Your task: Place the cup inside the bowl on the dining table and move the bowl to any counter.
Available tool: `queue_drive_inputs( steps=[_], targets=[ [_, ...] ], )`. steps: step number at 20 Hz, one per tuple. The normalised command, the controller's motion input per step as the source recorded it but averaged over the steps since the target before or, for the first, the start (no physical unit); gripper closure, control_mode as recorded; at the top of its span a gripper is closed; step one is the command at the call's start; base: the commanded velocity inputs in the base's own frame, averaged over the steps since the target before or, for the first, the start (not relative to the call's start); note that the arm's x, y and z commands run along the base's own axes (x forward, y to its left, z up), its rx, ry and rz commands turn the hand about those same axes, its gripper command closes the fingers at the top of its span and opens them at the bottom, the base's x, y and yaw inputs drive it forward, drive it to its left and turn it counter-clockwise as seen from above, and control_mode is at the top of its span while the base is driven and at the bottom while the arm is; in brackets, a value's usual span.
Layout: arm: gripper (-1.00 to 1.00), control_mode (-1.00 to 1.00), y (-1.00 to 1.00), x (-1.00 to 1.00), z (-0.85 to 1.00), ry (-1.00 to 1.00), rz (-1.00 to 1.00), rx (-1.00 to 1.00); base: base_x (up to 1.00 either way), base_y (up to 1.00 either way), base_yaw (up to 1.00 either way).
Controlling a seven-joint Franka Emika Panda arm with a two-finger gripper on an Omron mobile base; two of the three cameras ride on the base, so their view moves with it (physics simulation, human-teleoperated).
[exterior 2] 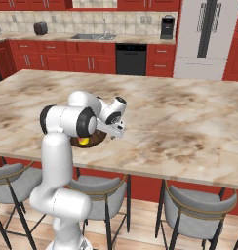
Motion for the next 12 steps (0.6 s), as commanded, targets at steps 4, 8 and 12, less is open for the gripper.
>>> queue_drive_inputs(
  steps=[4,8,12],
  targets=[
    [-1.0,-1.0,0.06,0.0,-0.04,0.01,0.0,0.0,0.0,0.0,0.0],
    [-1.0,-1.0,0.0,0.0,0.0,0.0,0.0,0.0,0.0,0.0,0.0],
    [-1.0,-1.0,0.0,0.0,0.0,0.0,0.0,0.0,0.0,0.0,0.0]
  ],
)
